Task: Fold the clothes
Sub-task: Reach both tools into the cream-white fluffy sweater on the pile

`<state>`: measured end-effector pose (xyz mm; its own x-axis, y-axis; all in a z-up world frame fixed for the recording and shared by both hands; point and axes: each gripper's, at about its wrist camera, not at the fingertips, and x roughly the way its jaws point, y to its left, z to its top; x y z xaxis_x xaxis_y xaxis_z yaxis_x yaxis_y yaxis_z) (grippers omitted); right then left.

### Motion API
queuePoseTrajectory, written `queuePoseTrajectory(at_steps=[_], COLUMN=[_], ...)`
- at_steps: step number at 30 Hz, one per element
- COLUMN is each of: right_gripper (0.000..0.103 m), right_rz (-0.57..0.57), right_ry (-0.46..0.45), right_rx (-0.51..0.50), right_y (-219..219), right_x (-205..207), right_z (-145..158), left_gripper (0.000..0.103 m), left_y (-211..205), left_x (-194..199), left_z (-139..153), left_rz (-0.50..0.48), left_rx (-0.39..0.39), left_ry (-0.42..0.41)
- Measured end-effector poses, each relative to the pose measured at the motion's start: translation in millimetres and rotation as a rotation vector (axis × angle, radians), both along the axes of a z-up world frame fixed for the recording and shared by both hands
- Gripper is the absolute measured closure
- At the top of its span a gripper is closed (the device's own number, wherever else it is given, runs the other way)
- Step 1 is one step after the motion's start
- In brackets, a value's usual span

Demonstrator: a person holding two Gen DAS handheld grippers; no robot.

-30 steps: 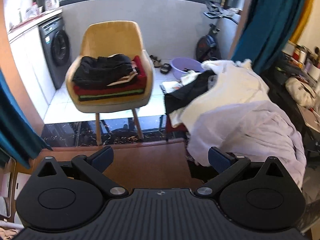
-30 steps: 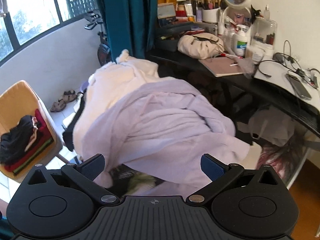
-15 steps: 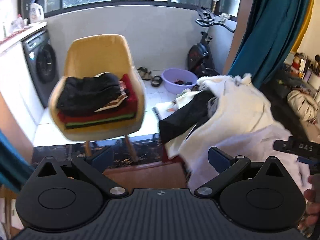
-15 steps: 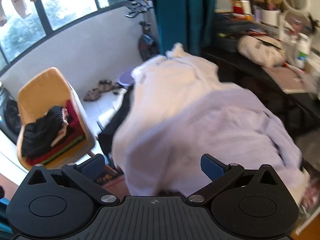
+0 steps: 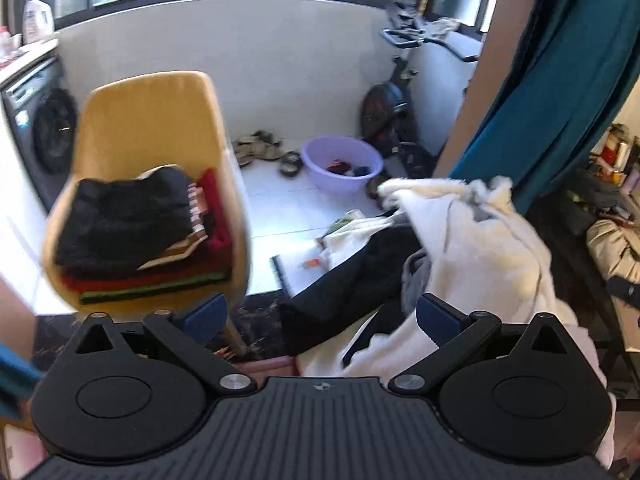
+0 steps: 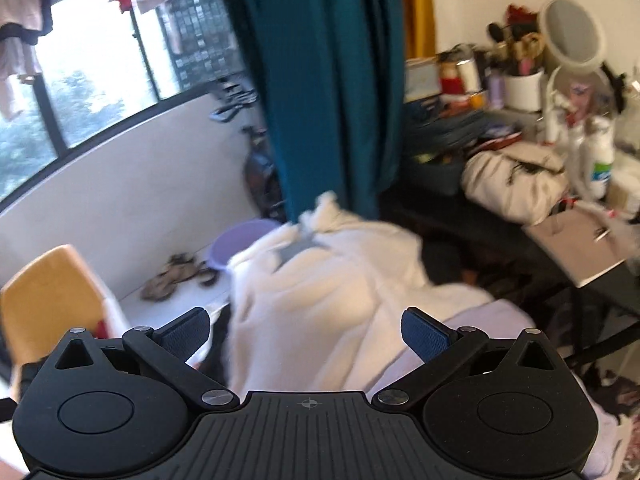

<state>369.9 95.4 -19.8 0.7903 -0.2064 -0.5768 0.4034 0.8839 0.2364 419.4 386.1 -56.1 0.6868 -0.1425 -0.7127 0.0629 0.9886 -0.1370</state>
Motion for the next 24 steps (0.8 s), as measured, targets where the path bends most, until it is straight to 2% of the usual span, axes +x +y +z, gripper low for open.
queuePoseTrajectory(at_steps=[4,7,11,14,17,20,22,24], right_gripper=[0.001,0.001,0.001,0.001,0.001,0.001,0.001,0.001], right_rz=[-0.072,-0.108,-0.205,-0.311,-0.381,-0.472,-0.535,-0.596], right_ry=[0.067,0.063,0.114,0.116,0.096,0.112,0.138,0.167], right_rx=[-0.052,-0.055,-0.067,-0.021,0.01,-0.059,-0.097,-0.094], right_y=[1,9,31,54,69,79,78,73], right_x=[23,40,79,108,122,123,119,115], right_z=[-13,-19,-23,-13,2,9,6,0], left_gripper=[0.0,0.0,0.0,0.0,0.0,0.0,0.0,0.0], left_y=[-13,-21,-15,0,18,19,14,10], left_x=[35,65,118,159,196,224,233,234], left_z=[-12,-24,-44,-50,-50,-53,-53,-55], left_rz=[-0.105,-0.201,-0.349,-0.437,-0.421,-0.35,-0.349,-0.364], left_rx=[0.027,0.061,0.073,0.024,-0.031,-0.033,-0.035,-0.043], left_ry=[-0.06,-0.086,-0.044,0.003,0.031,0.062,0.068,0.07])
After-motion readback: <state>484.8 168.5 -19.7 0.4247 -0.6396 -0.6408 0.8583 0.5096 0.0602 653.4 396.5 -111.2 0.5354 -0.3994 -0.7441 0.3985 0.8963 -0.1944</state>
